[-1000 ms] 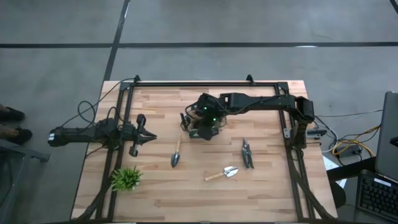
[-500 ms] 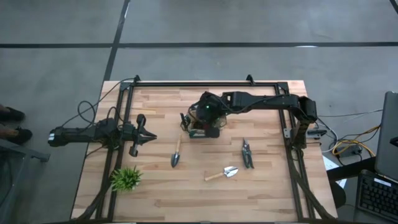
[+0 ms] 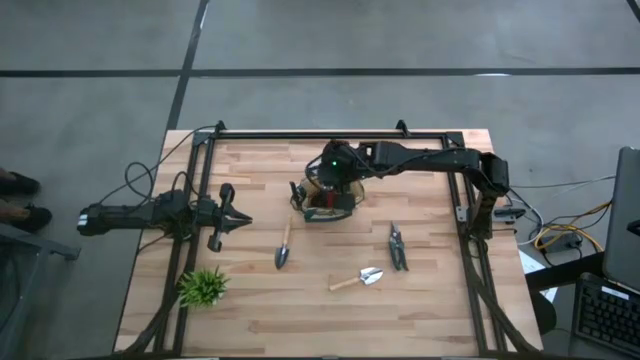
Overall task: Pick & Place Garden tools in Gardening bag
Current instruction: Adjust the gardening bag
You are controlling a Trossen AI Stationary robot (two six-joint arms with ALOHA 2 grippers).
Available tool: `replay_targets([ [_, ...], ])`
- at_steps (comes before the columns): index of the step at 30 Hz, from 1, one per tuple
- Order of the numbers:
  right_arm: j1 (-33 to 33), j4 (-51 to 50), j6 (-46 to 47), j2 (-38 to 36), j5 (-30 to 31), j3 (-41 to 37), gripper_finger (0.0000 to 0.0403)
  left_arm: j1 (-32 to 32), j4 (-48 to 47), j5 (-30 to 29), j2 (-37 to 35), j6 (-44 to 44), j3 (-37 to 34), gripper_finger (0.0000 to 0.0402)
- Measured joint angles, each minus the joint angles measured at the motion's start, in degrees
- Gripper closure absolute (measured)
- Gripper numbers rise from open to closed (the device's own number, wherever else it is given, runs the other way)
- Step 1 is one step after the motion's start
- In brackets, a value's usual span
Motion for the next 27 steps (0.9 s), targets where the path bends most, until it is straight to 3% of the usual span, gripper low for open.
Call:
replay_targets([
  [5,-1.7,0.1,0.0,0.0,0.9,0.0,0.0234,0.0,0.0,0.0,0.0,0.0,0.0,0.0365],
  [8,-2.3,1.0,-0.1,0.0,-2.4,0.0,0.0227,0.0,0.0,0.0,0.0,0.0,0.0,0.0365],
  [27,-3.5,4.4,1.6,3.0,-3.9,-0.9,0.0239,0.0,0.0,0.0,0.0,0.0,0.0,0.0365],
])
